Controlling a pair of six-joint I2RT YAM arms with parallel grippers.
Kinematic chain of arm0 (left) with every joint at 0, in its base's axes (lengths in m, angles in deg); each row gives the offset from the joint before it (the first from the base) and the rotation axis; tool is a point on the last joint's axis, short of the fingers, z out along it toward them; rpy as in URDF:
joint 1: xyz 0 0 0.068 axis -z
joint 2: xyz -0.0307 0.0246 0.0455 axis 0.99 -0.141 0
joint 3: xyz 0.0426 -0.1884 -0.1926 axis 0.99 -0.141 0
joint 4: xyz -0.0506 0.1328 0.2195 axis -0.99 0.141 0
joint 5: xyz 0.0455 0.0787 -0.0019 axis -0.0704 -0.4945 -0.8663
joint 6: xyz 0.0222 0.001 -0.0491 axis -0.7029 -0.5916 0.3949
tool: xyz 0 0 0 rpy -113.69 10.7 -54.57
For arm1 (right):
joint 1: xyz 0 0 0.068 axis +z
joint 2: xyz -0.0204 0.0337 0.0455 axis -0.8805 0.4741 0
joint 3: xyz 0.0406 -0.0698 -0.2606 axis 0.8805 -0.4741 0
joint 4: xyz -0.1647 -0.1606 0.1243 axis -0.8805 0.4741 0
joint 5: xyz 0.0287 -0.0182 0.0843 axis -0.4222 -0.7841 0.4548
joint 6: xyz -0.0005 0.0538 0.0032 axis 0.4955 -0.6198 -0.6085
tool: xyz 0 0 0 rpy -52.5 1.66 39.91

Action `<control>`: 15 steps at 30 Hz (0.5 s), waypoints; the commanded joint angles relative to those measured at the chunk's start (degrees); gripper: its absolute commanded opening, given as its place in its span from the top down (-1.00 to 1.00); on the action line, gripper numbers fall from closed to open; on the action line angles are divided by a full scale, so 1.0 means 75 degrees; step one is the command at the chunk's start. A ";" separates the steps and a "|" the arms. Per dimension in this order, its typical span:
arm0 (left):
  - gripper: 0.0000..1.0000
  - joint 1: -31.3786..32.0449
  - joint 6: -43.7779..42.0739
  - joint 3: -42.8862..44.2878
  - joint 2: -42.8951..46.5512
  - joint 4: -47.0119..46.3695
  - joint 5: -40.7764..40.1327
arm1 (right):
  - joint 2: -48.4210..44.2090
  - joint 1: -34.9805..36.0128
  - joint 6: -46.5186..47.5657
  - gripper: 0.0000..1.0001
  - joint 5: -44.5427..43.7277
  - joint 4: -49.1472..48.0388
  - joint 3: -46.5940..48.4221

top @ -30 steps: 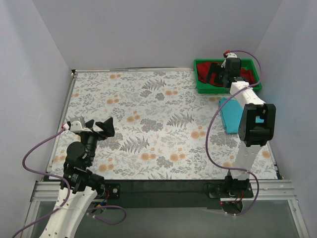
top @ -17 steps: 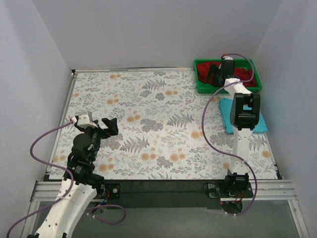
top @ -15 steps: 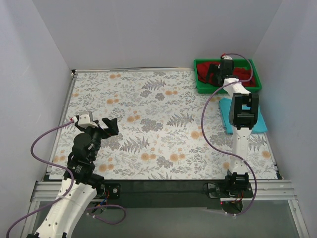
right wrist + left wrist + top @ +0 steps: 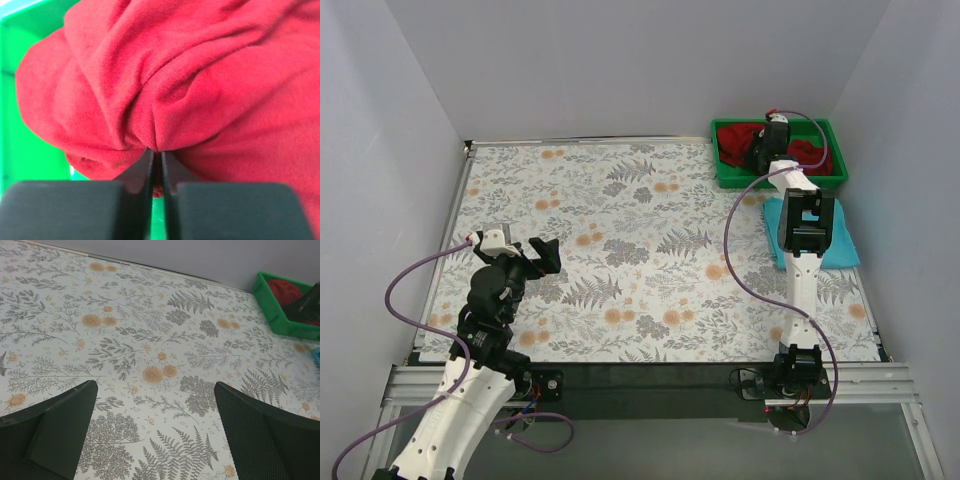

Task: Fold and stack the t-shirts
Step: Grab the tshirt from the pile

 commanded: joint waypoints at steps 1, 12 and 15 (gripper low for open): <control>-0.93 0.0023 -0.0113 -0.0007 -0.0042 0.0049 0.0096 | 0.0010 0.0078 -0.0327 0.87 0.0628 -0.0577 0.0333; -0.92 0.0023 -0.0089 0.0028 0.0122 0.0084 0.0119 | -0.2915 0.0276 -0.0001 0.97 0.1472 -0.0871 -0.0779; -0.92 0.0023 -0.0031 0.0074 0.0298 0.0119 0.0107 | -0.3982 0.0732 0.0281 0.97 0.1613 -0.0801 -0.1178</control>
